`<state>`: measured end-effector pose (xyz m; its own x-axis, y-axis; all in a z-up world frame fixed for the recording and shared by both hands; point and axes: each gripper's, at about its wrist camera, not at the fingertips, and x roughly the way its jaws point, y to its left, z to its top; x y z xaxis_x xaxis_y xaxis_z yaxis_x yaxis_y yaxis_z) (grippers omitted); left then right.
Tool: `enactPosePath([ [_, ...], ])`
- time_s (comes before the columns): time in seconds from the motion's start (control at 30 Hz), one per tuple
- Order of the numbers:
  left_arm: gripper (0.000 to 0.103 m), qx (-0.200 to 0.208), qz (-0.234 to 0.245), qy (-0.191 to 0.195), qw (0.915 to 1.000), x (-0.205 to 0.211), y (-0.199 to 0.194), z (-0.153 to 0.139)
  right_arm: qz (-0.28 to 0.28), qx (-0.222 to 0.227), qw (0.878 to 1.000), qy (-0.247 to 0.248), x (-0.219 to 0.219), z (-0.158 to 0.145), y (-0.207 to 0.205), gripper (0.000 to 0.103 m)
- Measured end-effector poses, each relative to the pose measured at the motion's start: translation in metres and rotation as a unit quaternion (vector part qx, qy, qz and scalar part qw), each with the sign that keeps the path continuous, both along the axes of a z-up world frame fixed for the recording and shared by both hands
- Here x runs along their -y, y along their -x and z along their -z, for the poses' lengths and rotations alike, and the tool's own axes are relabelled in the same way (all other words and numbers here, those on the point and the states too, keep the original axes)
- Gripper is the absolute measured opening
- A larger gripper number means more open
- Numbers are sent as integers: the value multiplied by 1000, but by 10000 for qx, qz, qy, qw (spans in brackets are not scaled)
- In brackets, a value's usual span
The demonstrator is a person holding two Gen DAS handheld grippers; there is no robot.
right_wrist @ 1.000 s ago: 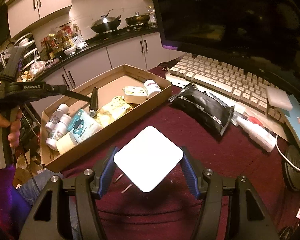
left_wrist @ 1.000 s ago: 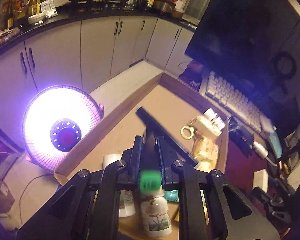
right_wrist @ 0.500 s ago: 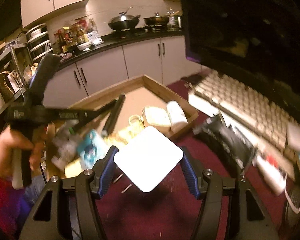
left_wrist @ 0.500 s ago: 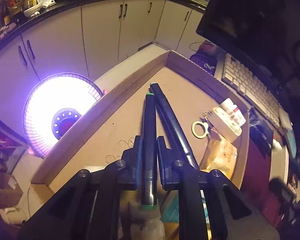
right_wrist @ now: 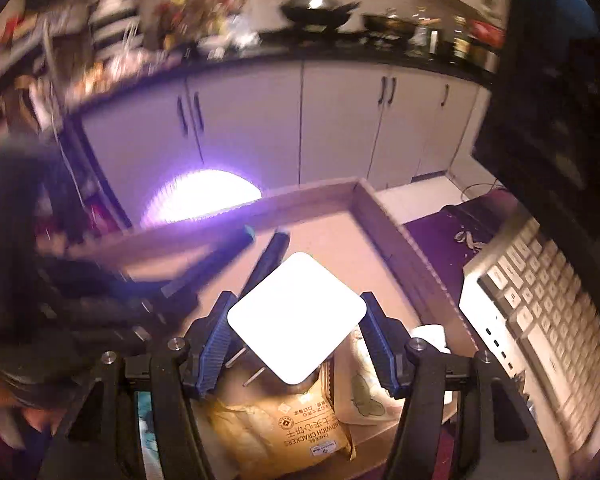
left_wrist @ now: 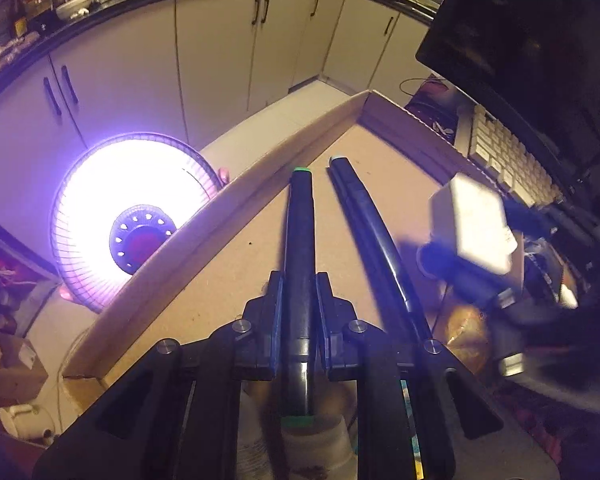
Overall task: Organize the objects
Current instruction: 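Drop the marker into the tray with the left gripper while the right drops the charger, then move both grippers back toward the black snack pouch and white tube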
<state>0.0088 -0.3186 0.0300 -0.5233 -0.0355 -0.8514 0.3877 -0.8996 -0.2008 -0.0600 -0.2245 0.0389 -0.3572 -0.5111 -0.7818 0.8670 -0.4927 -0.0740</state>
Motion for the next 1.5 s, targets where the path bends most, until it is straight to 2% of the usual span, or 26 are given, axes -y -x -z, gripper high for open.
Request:
enactPosePath([
  [0.1, 14, -32, -11, 2, 10000, 0, -3, 0, -81, -61, 9997, -202, 4, 14, -6, 62],
  [0.3, 14, -393, -262, -112, 9988, 6, -16, -7, -352, 278, 9988, -181, 7, 31, -15, 62],
  [0.33, 17, -461, -300, -113, 9984, 7, -18, -10, -352, 334, 9988, -119, 7, 31, -15, 62],
  [0.43, 41, -591, -337, -237, 9974, 10, -20, -13, -300, 498, 9983, 55, 1, 28, -13, 63],
  [0.53, 44, -702, -331, -318, 9965, 7, -21, -15, -190, 645, 9969, 404, -13, 18, -13, 71],
  [0.6, 44, -783, -306, -346, 9959, 2, -22, -19, -92, 676, 9955, 655, -27, 6, -16, 72],
  [0.73, 46, -1066, -88, -272, 9939, -18, -23, -37, 242, 634, 9920, 1066, -85, -18, -29, 75],
  [0.77, 49, -1141, 10, -249, 9932, -24, -23, -42, 406, 601, 9911, 1112, -104, -21, -31, 78],
  [0.9, 63, -1337, 486, -307, 9894, -63, -17, -61, 1190, 473, 9845, 1201, -181, -26, -36, 78],
  [1.0, 65, -1308, 990, -443, 9854, -103, -3, -67, 1863, 385, 9729, 1312, -246, -21, -42, 79],
  [1.1, 65, -1147, 1411, -427, 9824, -149, 18, -64, 2261, 377, 9646, 1304, -283, -13, -47, 80],
  [1.23, 65, -825, 1927, -525, 9764, -203, 40, -48, 2645, 316, 9553, 1282, -311, -6, -53, 80],
  [1.37, 65, -492, 2080, -718, 9742, -229, 54, -29, 2781, 199, 9515, 1296, -319, -6, -58, 80],
  [1.5, 65, -343, 1842, -919, 9780, -226, 63, -20, 2775, 226, 9501, 1403, -319, -4, -56, 82],
])
